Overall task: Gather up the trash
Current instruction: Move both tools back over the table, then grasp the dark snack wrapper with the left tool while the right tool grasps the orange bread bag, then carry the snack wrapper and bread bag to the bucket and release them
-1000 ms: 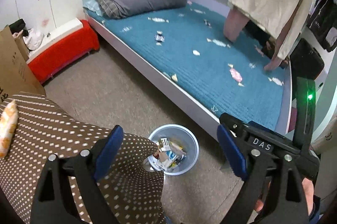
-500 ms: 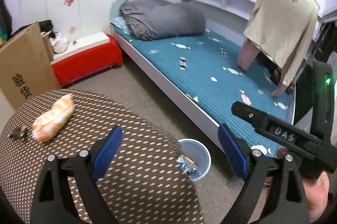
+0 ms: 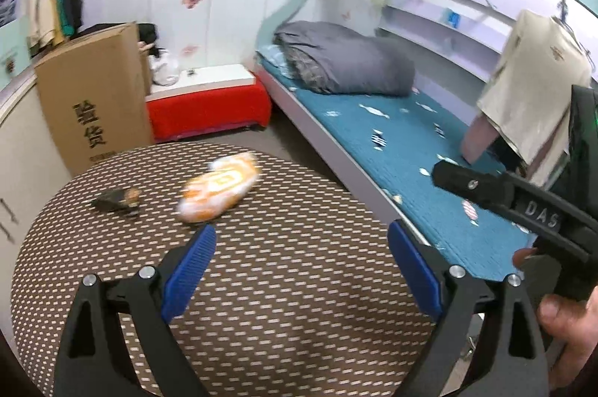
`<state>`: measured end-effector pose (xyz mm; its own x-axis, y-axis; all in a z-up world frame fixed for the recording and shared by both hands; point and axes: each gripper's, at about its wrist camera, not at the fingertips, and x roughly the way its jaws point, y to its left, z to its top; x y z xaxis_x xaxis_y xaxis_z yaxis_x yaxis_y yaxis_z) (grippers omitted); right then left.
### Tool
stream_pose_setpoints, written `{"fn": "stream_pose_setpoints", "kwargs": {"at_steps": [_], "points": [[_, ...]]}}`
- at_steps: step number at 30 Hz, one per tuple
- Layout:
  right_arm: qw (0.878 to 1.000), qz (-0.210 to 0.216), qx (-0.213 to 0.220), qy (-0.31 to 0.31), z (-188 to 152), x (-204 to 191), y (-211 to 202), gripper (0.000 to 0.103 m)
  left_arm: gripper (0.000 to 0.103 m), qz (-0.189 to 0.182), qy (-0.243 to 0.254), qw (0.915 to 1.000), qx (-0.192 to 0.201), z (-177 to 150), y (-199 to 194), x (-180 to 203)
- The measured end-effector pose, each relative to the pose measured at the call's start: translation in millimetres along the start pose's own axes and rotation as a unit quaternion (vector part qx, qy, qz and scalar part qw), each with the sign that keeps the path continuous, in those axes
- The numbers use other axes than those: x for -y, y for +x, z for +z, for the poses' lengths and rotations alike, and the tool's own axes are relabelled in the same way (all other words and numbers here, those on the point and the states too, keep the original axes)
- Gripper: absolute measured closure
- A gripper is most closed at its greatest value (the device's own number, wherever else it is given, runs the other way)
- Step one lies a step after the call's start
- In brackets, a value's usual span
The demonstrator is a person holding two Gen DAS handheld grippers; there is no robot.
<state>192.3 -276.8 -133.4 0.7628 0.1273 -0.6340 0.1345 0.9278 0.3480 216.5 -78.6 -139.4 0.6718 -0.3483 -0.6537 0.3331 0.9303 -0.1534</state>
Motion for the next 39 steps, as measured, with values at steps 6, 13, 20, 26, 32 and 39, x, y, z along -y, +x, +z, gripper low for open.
{"fn": "stream_pose_setpoints", "kwargs": {"at_steps": [6,13,20,26,32,39], "points": [[0.999,0.014,-0.02,-0.024,-4.8,-39.6,26.8,0.006,0.012,0.032,-0.024,0.9992,0.002,-7.7,-4.3,-65.2],[0.997,0.027,-0.057,-0.045,-11.2,-84.4,79.3,0.006,0.012,0.078,-0.016,0.9967,-0.013,-6.3,15.3,-137.5],[0.994,0.036,-0.091,-0.05,-11.2,-110.4,136.7,0.006,0.012,0.097,0.007,0.9942,-0.044,3.4,60.3,-183.2],[0.993,0.03,-0.109,-0.037,-5.4,-119.4,180.5,0.006,0.012,0.109,0.028,0.9914,-0.066,14.9,105.1,-194.5],[0.991,0.013,-0.122,-0.059,-15.0,-126.7,208.4,0.013,0.029,0.079,0.003,0.9934,-0.083,14.4,124.4,-207.7],[0.99,0.046,-0.12,-0.056,-24.7,-110.9,184.4,0.043,0.041,0.057,-0.013,0.9956,-0.074,5.1,110.3,-202.0]]}}
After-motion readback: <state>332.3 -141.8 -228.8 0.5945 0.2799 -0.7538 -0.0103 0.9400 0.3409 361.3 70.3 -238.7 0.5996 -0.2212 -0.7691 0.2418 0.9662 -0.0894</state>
